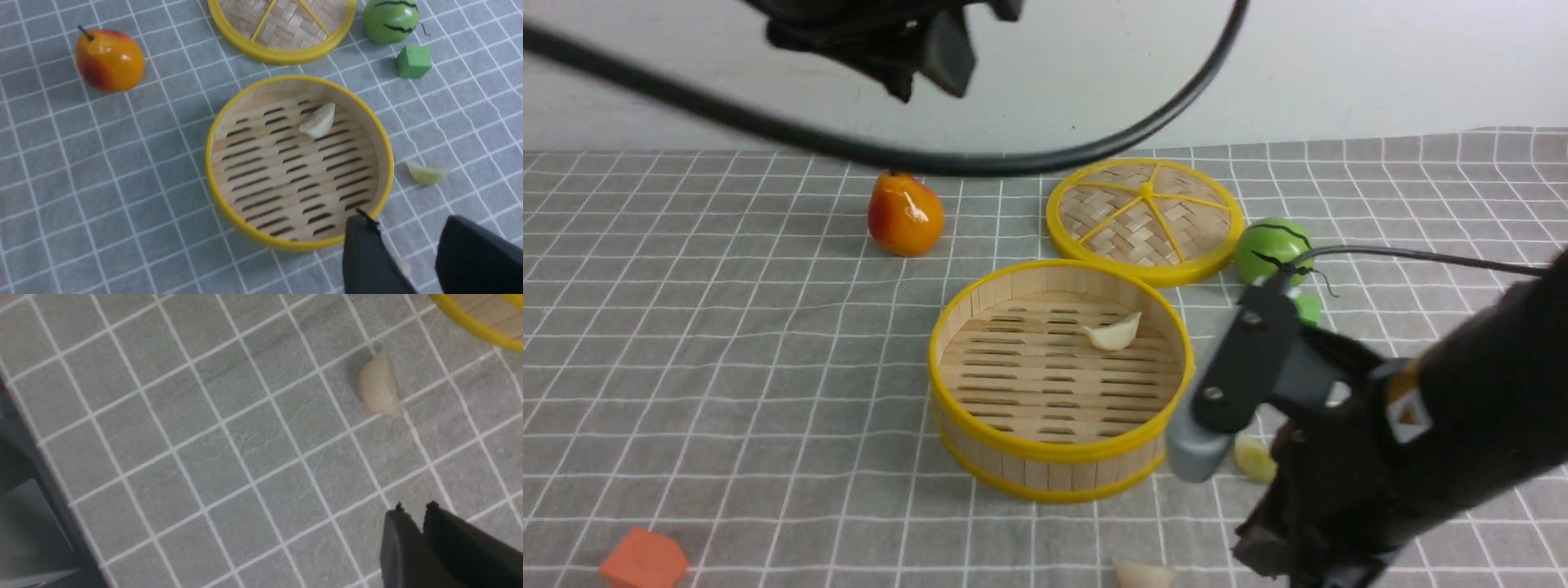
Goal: Put the dumplings into the steamer on the table with the grey tablecloth.
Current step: 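Reach for and grasp a dumpling lying on the table beside the steamer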
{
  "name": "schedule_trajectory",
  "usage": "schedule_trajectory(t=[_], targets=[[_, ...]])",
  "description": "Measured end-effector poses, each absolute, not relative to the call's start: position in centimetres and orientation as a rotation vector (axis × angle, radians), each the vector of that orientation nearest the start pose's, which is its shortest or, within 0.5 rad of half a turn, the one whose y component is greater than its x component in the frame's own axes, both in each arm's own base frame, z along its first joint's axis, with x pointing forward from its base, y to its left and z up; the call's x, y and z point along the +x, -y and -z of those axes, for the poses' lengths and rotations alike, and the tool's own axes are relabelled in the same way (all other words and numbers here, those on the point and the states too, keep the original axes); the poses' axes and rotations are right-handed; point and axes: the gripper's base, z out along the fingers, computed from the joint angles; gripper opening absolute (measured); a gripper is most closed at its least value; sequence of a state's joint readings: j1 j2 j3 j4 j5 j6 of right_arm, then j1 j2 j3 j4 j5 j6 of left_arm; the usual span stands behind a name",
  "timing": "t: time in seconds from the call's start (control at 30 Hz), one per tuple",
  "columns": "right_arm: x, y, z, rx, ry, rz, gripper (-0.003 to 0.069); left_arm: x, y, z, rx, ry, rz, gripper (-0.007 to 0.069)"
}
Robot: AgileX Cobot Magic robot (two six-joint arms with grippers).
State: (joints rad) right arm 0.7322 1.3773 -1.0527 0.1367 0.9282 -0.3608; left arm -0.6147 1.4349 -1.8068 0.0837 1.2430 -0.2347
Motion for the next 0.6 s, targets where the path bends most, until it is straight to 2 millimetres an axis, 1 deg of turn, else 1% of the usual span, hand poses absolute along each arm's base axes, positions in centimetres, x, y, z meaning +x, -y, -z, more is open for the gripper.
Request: schedule_trajectory(t=[0.03, 0.07, 0.1, 0.13, 0.17, 0.2, 0.23, 0.27, 0.3, 0.33, 0.4, 0.43, 0.5, 0.53, 0.6], targets=[[19.9, -19.5, -27.8, -1.383, -2.391, -0.249, 0.0144, 21.8, 14.5, -47.6, 0.437, -2.325, 0.312, 0.0162], [20.2, -20.0, -27.3, -1.395, -2.389, -0.239, 0.0160, 21.0, 13.9, -47.0, 0.437, -2.345, 0.305, 0.0134], [20.7, -20.7, -26.3, -1.410, -2.390, -0.219, 0.0203, 19.6, 13.0, -46.4, 0.431, -2.357, 0.304, 0.0100], [21.6, -21.6, -24.5, -1.427, -2.400, -0.198, 0.0284, 17.5, 11.5, -45.3, 0.408, -2.381, 0.307, 0.0059], [21.6, -21.6, -24.5, -1.423, -2.395, -0.198, 0.0295, 17.2, 11.3, -45.6, 0.403, -2.371, 0.313, 0.0054], [22.1, -22.1, -23.4, -1.429, -2.409, -0.187, 0.0337, 16.3, 10.6, -44.6, 0.392, -2.395, 0.309, 0.0035], [23.0, -22.7, -21.6, -1.427, -2.418, -0.170, 0.0427, 14.2, 9.2, -43.5, 0.358, -2.408, 0.320, 0.0000], [23.0, -22.8, -21.4, -1.429, -2.425, -0.167, 0.0436, 14.0, 9.0, -43.3, 0.359, -2.409, 0.319, -0.0002], [23.5, -23.2, -20.2, -1.435, -2.424, -0.153, 0.0484, 12.9, 8.2, -42.4, 0.335, -2.419, 0.326, -0.0014], [23.9, -23.5, -19.3, -1.439, -2.428, -0.146, 0.0515, 12.1, 7.7, -41.7, 0.318, -2.423, 0.332, -0.0014], [24.6, -24.1, -17.7, -1.448, -2.441, -0.137, 0.0548, 11.0, 6.9, -40.5, 0.291, -2.436, 0.339, -0.0014], [25.0, -24.5, -16.9, -1.449, -2.442, -0.133, 0.0554, 10.3, 6.4, -40.1, 0.273, -2.437, 0.346, -0.0014], [25.6, -25.0, -16.0, -1.457, -2.448, -0.126, 0.0544, 9.9, 6.1, -39.5, 0.254, -2.450, 0.347, -0.0014], [25.7, -25.1, -16.0, -1.458, -2.450, -0.125, 0.0535, 9.9, 6.1, -39.4, 0.252, -2.453, 0.346, -0.0014], [26.2, -25.6, -15.9, -1.461, -2.455, -0.124, 0.0464, 9.8, 6.0, -39.0, 0.244, -2.469, 0.342, -0.0014]])
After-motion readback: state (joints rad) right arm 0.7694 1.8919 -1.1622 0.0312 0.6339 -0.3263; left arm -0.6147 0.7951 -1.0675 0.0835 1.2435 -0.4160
